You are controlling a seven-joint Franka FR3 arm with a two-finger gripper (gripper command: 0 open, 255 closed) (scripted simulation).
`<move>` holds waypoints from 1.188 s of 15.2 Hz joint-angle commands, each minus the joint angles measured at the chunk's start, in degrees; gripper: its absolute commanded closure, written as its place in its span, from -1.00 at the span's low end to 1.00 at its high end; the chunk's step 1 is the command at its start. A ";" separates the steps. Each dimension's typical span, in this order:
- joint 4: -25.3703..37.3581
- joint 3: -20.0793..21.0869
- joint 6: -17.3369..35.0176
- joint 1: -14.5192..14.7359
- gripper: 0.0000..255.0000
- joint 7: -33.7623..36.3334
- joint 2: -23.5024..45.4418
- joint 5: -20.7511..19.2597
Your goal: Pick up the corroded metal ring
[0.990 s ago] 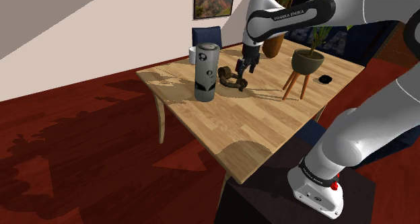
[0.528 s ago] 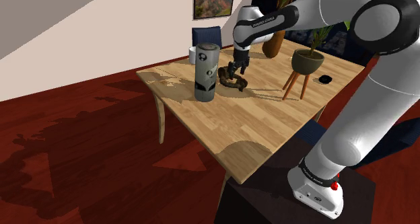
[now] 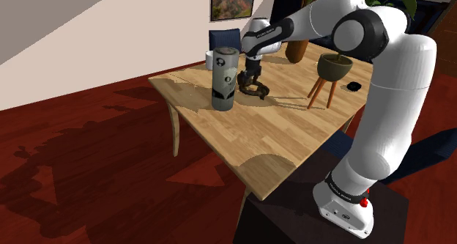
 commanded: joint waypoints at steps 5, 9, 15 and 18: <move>0.88 0.39 3.10 -0.27 -1.00 -0.38 3.97 0.91; 0.33 0.49 4.69 -0.34 -1.00 -0.53 5.03 1.14; 0.42 0.48 4.57 -0.34 1.00 -0.52 5.00 1.13; 0.36 0.47 4.58 -0.36 1.00 -0.55 4.95 1.13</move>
